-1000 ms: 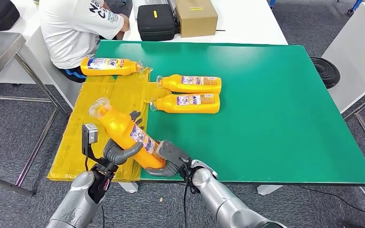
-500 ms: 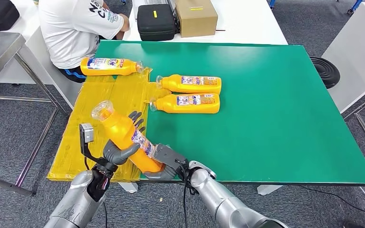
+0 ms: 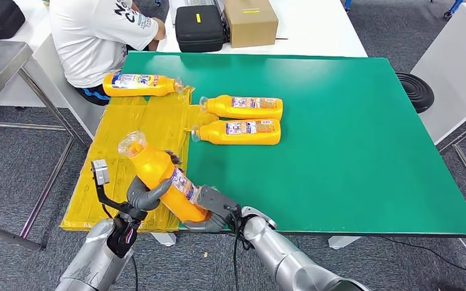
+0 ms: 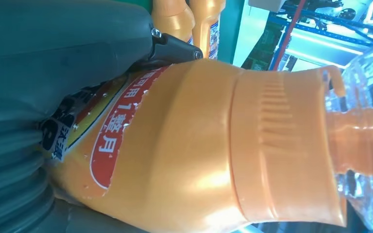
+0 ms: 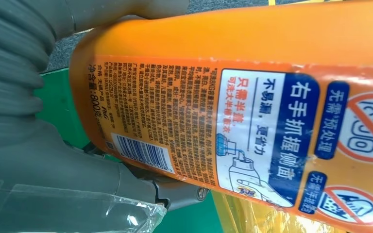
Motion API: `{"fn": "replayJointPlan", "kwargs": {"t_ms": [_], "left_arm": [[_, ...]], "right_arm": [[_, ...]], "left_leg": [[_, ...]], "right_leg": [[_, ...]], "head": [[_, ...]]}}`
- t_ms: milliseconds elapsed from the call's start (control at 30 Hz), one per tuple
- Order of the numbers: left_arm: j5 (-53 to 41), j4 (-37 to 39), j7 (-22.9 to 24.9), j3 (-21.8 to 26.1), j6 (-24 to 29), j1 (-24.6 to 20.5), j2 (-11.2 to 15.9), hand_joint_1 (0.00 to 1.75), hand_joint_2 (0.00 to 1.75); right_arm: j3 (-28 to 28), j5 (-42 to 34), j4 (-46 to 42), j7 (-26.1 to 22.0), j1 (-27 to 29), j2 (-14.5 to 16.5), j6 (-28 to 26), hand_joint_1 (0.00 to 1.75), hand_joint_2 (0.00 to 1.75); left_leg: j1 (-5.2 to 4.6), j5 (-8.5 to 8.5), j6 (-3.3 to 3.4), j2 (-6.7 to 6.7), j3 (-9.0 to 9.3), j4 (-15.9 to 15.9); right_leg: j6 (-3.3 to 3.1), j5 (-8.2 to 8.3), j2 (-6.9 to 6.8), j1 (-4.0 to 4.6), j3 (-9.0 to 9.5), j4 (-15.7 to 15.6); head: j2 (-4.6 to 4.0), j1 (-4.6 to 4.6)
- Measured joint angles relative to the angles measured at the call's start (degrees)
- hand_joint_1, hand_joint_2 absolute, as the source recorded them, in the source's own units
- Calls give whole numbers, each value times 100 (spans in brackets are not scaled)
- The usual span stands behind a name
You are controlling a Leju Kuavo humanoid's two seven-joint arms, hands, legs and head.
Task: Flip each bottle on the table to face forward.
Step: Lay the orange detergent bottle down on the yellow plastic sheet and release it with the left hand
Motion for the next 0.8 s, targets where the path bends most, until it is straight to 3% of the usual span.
{"fn": "replayJointPlan", "kwargs": {"t_ms": [233,267,333,367,400,467,800], "left_arm": [[-692,-21,-204,-115,121,-43,13,175,175],[-715,-26,-212,-128,128,-48,16,175,175],[-738,-31,-219,-149,131,-55,22,175,175],[-750,-32,-222,-158,133,-58,25,175,175],[-770,-37,-226,-167,137,-59,26,175,175],[-836,-63,-231,-178,162,-58,30,175,175],[-1101,-389,-228,-90,746,-103,145,175,175]], "right_arm": [[7,-24,46,-1,5,-2,-39,175,175],[7,-26,50,-1,5,-2,-45,148,175],[7,-28,55,-1,5,-2,-50,61,175],[7,-29,57,-1,6,-2,-57,17,131],[7,-34,60,-1,6,-2,-77,0,87],[6,-66,62,-10,9,-2,-181,0,0],[-187,-362,-490,-460,123,-69,-819,0,0]], "left_leg": [[0,0,0,0,0,0],[0,0,0,0,0,0],[0,0,0,0,0,0],[0,0,0,0,0,0],[0,0,0,0,0,0],[0,0,0,0,-1,0],[0,1,0,1,1,0]], "right_leg": [[0,0,0,0,0,0],[0,0,0,0,0,0],[0,0,0,0,0,0],[0,0,0,0,1,0],[0,0,0,0,1,0],[0,0,0,0,0,0],[0,1,1,0,0,1]], "head": [[0,0],[0,0],[0,0],[0,0],[0,0],[0,1],[0,1]]}}
